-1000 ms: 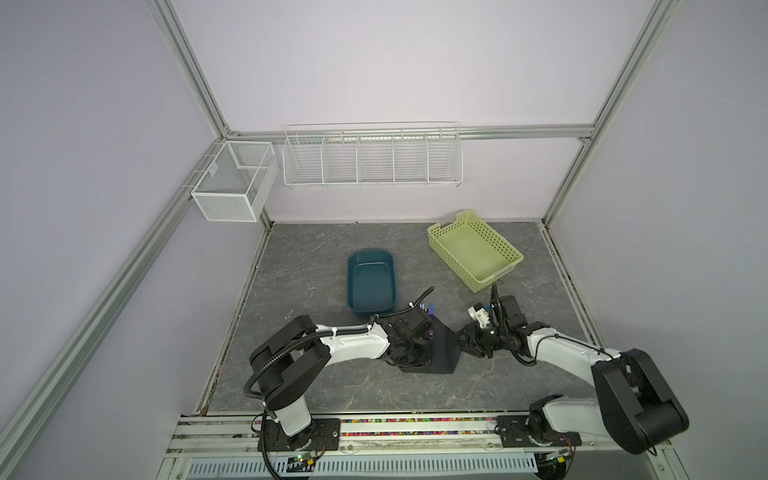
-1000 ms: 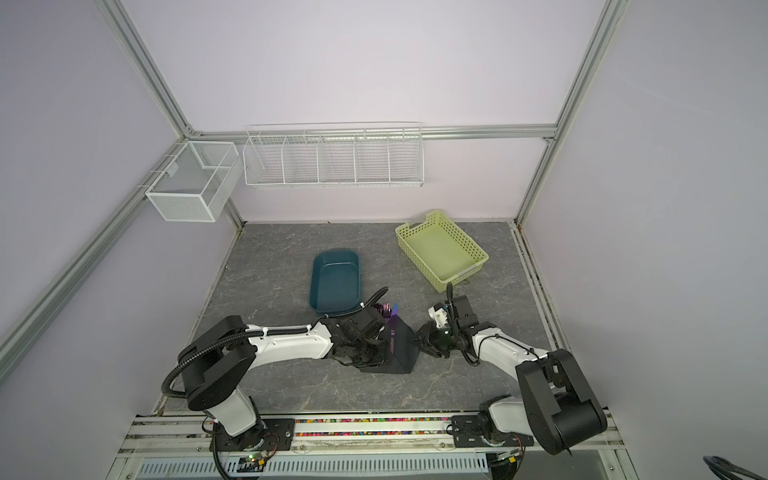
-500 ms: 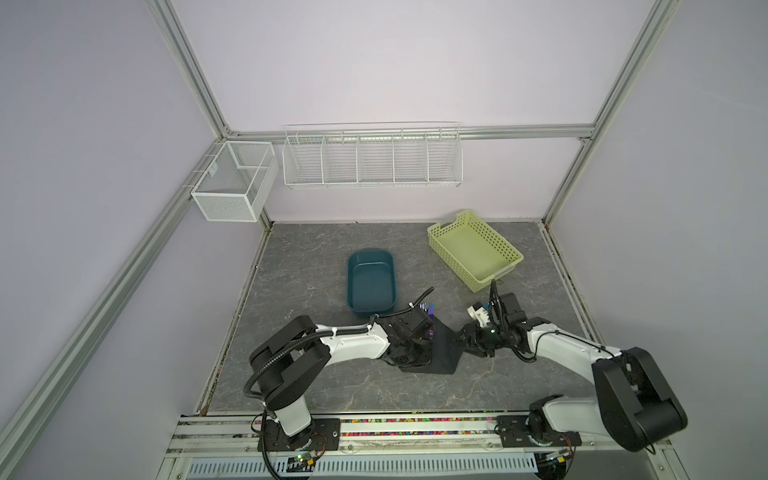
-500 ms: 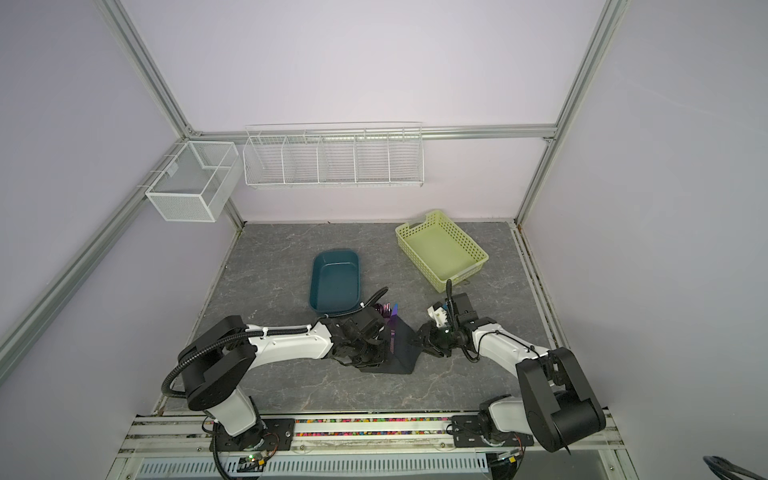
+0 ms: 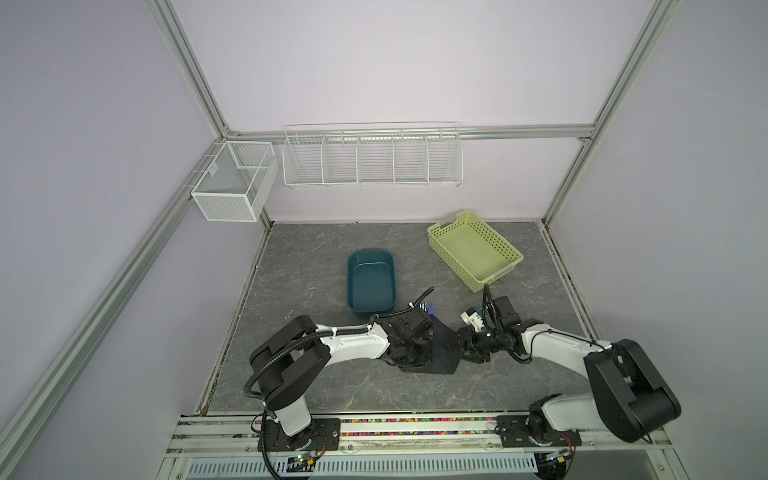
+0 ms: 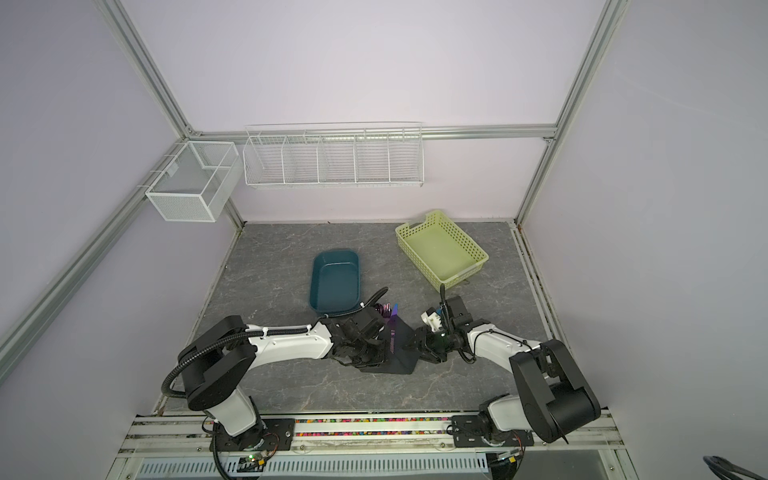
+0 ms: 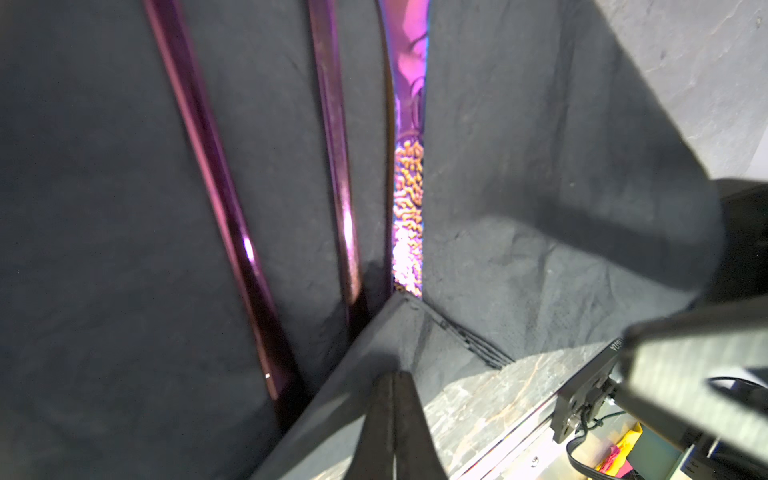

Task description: Place the utensils on the paper napkin and roll it up

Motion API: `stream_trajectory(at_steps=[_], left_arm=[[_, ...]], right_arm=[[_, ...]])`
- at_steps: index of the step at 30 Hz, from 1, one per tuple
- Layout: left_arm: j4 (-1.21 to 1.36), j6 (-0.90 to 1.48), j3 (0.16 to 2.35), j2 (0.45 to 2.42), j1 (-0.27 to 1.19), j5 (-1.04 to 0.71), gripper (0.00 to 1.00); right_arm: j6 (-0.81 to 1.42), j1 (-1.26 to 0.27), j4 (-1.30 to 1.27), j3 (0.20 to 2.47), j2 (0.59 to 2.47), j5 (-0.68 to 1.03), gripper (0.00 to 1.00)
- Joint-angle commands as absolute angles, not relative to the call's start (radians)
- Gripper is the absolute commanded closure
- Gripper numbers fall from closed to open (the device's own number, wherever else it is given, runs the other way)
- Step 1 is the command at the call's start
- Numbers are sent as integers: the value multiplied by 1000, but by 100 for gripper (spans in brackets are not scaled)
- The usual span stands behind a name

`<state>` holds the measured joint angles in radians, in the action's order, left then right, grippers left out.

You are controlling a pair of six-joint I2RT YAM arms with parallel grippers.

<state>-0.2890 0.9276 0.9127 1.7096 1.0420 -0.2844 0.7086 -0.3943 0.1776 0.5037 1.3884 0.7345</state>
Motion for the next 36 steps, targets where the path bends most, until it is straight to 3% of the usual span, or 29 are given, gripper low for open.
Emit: stream_trajectory(at_steps=[1, 11, 21, 30, 36], left_arm=[[-299, 937, 912, 1704, 1042, -267, 100], [-308, 933, 921, 1710, 1042, -267, 100], [-324, 925, 930, 1709, 1040, -251, 100], [-328, 924, 935, 1714, 1039, -255, 100], [-323, 930, 931, 1717, 1039, -254, 100]], right_arm=[[731, -417, 152, 485, 1389, 745, 43], [695, -418, 280, 540, 1293, 634, 43], [633, -418, 443, 602, 1240, 510, 51], [633, -424, 433, 606, 1252, 513, 64], [628, -439, 442, 631, 1265, 498, 83]])
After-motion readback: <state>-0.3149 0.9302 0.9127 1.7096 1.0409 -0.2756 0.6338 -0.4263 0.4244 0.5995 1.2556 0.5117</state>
